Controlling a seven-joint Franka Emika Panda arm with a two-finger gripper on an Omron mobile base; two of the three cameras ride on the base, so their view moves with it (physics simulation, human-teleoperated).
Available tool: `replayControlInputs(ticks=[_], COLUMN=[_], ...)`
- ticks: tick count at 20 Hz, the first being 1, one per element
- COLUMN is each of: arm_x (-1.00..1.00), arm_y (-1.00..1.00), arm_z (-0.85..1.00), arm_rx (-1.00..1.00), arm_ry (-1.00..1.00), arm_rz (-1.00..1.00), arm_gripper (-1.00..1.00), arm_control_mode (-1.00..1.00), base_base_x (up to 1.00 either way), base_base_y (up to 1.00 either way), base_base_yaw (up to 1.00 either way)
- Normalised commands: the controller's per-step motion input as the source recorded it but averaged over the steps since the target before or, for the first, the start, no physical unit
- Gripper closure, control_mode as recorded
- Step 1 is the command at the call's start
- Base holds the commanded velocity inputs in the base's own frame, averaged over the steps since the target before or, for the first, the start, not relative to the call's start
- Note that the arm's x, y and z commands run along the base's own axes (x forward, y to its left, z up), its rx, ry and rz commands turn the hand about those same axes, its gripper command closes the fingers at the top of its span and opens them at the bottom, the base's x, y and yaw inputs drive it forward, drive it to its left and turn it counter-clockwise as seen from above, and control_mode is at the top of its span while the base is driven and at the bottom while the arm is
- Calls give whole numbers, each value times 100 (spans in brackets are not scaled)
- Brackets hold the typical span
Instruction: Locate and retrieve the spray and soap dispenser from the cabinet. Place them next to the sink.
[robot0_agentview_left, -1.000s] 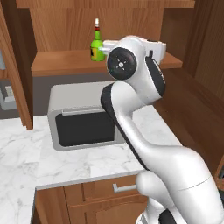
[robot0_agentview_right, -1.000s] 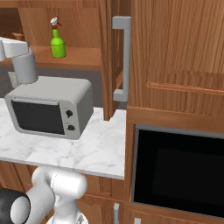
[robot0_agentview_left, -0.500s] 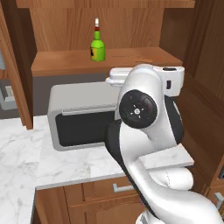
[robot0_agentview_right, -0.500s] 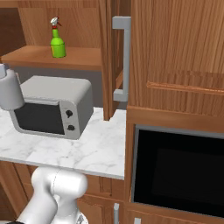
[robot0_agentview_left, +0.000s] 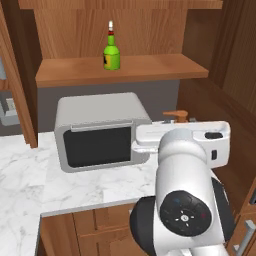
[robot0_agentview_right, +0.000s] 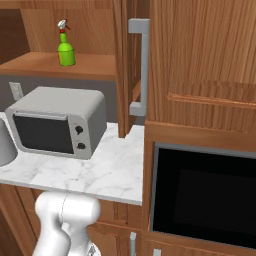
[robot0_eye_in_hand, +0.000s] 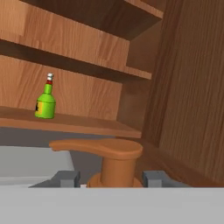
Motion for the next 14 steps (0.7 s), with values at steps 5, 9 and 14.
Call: replayControlInputs(ticks=[5,9,14], arm_x=[-17,0,0], arm_y=[0,0,0], arm_z=[-11,0,0], arm_rx=[-1,0,0], arm_ry=[1,0,0], arm_rz=[0,0,0], arm_gripper=[100,100,100], arm_control_mode=[-100,-100,-100], base_base_x=[0,0,0], base_base_y=[0,0,0], base_base_yaw=[0,0,0])
